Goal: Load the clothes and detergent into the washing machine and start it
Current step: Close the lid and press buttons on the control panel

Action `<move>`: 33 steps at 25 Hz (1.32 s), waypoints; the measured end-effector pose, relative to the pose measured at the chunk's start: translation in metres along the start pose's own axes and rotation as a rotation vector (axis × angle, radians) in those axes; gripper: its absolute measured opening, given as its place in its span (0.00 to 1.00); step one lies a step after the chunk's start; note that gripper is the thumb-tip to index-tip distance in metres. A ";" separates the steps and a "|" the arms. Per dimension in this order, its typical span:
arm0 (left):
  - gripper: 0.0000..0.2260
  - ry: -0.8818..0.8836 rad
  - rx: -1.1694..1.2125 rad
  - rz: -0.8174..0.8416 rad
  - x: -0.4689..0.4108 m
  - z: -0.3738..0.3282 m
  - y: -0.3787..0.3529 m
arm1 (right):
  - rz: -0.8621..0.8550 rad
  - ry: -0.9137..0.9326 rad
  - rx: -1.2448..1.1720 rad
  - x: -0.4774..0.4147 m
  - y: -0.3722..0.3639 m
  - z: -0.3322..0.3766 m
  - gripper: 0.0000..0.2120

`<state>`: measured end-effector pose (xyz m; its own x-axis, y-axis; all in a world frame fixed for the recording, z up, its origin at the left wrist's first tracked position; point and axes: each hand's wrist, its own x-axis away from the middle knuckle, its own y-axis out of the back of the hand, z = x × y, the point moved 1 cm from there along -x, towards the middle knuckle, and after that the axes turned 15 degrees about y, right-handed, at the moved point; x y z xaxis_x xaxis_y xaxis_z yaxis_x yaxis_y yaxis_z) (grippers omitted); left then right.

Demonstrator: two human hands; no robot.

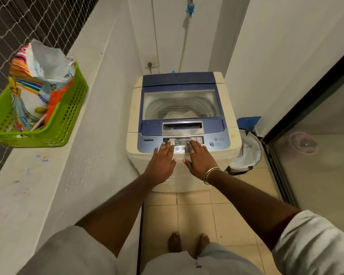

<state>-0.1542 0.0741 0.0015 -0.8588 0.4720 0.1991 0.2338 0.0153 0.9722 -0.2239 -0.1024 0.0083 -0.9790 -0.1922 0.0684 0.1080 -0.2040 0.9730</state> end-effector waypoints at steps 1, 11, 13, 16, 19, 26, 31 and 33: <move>0.27 0.006 0.001 -0.012 0.003 -0.005 0.002 | 0.002 -0.003 0.014 0.005 0.000 -0.001 0.34; 0.30 0.046 0.017 -0.036 0.016 -0.050 0.005 | 0.086 0.054 0.044 0.029 0.012 -0.029 0.36; 0.30 0.075 0.009 -0.044 0.015 -0.052 0.002 | 0.086 0.058 0.059 0.032 0.011 -0.032 0.36; 0.31 0.110 0.002 -0.024 0.018 -0.053 -0.003 | 0.076 0.033 0.056 0.038 0.008 -0.034 0.37; 0.32 0.106 0.011 -0.001 0.021 -0.054 -0.004 | 0.093 0.024 0.059 0.044 0.003 -0.030 0.37; 0.34 0.052 0.051 -0.024 0.015 -0.060 0.007 | 0.078 -0.093 0.003 0.033 0.006 -0.042 0.38; 0.34 0.014 0.079 -0.035 0.004 -0.069 0.003 | 0.116 -0.193 -0.016 0.030 0.003 -0.074 0.40; 0.34 0.009 0.079 -0.039 0.003 -0.073 -0.001 | 0.132 -0.208 -0.017 0.029 0.001 -0.082 0.40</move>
<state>-0.1902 0.0109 0.0104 -0.8718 0.4620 0.1630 0.2353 0.1032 0.9664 -0.2381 -0.1871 -0.0073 -0.9705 -0.0164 0.2405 0.2386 -0.2064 0.9489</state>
